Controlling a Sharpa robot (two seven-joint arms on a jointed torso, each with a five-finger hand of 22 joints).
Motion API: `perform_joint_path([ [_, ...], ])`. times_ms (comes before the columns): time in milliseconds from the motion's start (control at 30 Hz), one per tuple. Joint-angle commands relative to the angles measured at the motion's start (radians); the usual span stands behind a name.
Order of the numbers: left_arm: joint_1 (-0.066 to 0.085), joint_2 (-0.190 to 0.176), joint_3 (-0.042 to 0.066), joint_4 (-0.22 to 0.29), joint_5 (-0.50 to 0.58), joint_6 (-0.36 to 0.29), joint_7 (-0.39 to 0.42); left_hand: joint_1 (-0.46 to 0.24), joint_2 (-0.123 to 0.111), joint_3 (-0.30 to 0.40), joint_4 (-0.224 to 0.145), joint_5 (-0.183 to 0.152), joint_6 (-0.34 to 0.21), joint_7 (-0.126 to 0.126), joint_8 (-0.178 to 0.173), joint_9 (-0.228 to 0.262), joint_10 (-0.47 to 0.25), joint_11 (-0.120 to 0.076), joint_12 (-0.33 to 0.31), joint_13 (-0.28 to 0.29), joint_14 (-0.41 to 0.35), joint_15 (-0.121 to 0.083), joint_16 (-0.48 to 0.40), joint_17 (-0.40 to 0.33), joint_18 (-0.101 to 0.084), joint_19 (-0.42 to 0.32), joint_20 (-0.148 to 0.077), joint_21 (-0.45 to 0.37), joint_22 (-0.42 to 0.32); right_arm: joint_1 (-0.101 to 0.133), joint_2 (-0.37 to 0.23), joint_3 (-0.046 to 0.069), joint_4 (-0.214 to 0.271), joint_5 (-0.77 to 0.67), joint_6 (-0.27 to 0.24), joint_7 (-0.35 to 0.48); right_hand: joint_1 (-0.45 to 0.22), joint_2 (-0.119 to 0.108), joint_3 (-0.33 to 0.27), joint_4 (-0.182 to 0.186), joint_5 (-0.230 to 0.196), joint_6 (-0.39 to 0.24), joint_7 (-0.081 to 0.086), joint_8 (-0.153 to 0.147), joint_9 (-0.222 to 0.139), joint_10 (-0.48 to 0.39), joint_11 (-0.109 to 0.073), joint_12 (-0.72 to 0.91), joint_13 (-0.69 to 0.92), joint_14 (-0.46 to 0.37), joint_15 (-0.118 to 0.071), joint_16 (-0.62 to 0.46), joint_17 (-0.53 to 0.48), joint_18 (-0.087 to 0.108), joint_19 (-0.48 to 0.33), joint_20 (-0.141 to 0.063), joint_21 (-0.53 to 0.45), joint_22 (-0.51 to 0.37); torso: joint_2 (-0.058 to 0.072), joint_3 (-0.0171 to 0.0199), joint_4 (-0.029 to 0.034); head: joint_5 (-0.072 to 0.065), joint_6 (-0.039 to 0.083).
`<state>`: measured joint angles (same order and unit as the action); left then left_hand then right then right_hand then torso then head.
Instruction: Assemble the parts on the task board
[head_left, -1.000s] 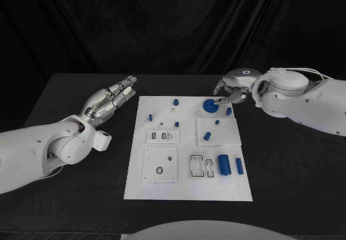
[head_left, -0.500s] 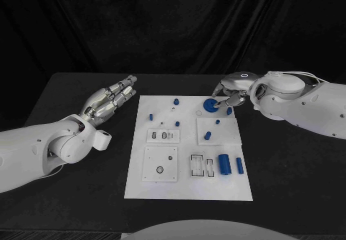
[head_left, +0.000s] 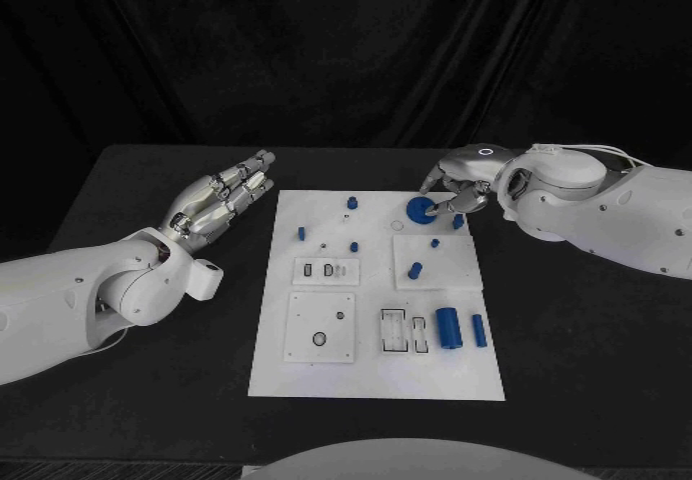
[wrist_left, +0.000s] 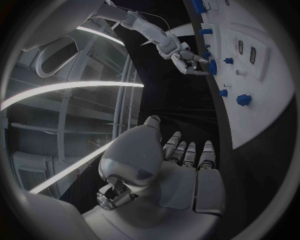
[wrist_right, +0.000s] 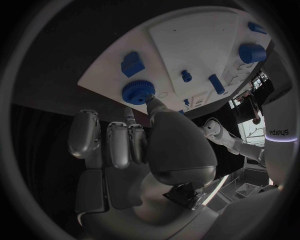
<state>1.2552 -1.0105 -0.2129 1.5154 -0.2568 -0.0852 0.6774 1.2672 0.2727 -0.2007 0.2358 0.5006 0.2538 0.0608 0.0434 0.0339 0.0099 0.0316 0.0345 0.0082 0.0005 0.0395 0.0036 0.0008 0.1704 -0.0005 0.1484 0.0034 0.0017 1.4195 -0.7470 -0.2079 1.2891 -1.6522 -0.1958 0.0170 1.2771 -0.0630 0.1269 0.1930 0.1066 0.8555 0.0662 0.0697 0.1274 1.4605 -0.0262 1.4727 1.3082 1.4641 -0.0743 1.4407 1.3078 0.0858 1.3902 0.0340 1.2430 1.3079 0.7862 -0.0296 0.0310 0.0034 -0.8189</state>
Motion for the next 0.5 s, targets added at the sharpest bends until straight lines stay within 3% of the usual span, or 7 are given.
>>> perform_joint_path([
  [33,0.002,0.003,0.001,0.0,0.0,0.018,0.156,0.007,0.002,0.003,-0.006,0.006,0.006,0.002,0.005,0.001,0.001,0.009,-0.003,0.001,0.0,0.008,-0.004,-0.001,0.007,0.001,0.009,-0.003,-0.002,-0.005,0.005,0.0,-0.005,-0.001,-0.01,0.004,0.01,-0.001,0.001,-0.006,-0.004,-0.002,0.001,-0.001,0.0,0.022,0.001,0.005,0.117,0.067,-0.007,0.003,0.136,-0.006,0.006,-0.001,0.003,0.048,0.001,0.0005,0.0013,0.001,0.001],
  [333,0.002,0.004,0.001,-0.001,0.0,0.019,0.157,0.007,0.003,0.004,-0.007,0.008,0.005,0.004,0.005,0.001,0.001,0.01,-0.003,0.001,0.0,0.009,-0.004,-0.001,0.008,0.001,0.011,-0.003,-0.002,-0.018,0.022,0.0,-0.019,-0.001,-0.006,0.011,0.015,0.002,0.003,-0.01,0.001,0.009,0.003,0.005,0.003,0.019,0.003,0.003,0.113,0.066,-0.006,-0.002,0.131,-0.005,0.003,-0.001,-0.003,0.047,0.001,0.0003,0.0006,0.002,-0.003],
  [500,0.002,0.004,0.001,-0.002,0.0,0.021,0.156,0.008,0.003,0.004,-0.007,0.008,0.005,0.004,0.005,0.001,0.001,0.01,-0.003,0.001,0.0,0.009,-0.004,-0.001,0.008,0.001,0.012,-0.003,-0.002,-0.025,0.031,0.001,-0.029,-0.001,-0.003,0.016,0.025,0.003,0.008,-0.021,0.038,0.027,0.004,0.013,0.012,0.019,0.004,0.003,0.115,0.066,-0.005,-0.003,0.132,-0.005,0.002,0.0,-0.004,0.051,0.001,0.0003,0.0012,0.002,-0.005],
])
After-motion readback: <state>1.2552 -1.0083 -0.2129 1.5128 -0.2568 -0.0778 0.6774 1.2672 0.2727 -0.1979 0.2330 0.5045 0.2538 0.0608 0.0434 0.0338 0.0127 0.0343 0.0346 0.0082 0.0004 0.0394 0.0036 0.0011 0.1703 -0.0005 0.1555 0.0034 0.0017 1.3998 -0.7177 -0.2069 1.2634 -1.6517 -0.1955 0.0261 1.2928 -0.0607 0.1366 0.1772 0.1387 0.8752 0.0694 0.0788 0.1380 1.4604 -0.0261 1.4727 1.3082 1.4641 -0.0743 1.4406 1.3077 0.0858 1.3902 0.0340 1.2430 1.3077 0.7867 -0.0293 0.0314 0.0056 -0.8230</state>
